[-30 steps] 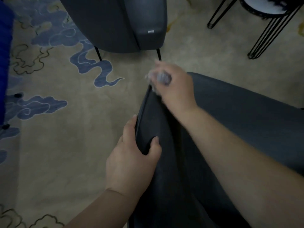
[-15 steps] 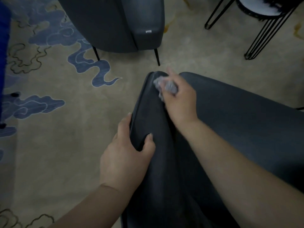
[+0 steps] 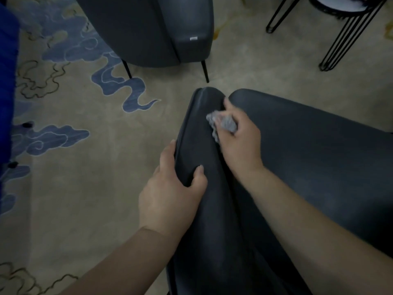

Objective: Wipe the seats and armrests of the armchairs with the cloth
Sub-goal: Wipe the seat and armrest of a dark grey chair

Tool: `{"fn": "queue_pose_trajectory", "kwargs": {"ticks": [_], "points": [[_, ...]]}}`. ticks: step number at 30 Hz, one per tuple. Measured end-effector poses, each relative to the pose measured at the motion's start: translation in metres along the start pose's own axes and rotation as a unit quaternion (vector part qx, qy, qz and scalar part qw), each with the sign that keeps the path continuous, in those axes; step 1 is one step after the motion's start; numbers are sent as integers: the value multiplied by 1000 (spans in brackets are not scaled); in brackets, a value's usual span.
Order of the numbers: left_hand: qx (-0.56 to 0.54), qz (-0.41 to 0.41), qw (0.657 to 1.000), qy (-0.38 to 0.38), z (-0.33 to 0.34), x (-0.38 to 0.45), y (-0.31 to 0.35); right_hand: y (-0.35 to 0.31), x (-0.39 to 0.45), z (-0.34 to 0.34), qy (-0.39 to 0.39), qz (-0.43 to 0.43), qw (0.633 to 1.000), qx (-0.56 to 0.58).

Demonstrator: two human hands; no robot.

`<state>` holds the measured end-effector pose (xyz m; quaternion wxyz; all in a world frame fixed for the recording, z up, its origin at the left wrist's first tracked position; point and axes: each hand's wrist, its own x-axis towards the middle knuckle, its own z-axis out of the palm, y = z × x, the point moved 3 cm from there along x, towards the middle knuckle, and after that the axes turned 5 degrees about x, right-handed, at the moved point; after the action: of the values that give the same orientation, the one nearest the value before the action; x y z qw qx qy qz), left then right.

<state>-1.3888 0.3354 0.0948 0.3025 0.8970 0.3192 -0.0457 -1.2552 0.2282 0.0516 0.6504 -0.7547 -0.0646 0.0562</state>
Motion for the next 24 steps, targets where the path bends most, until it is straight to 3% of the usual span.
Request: {"fn": "queue_pose_trajectory", "kwargs": {"ticks": [6,14,17,24], "points": [[17,27,999,1,4,1,-2,1,47,9,26,28,999,-30],[-55,64,996,-14,5,1,-6,2,-99,-19,-4,85,993,85],[-65,68,995,-16,4,2,-4,1,-123,-24,4,91,993,78],[-55,60,997,-8,5,4,-6,-3,-57,-7,54,77,994,54]]}}
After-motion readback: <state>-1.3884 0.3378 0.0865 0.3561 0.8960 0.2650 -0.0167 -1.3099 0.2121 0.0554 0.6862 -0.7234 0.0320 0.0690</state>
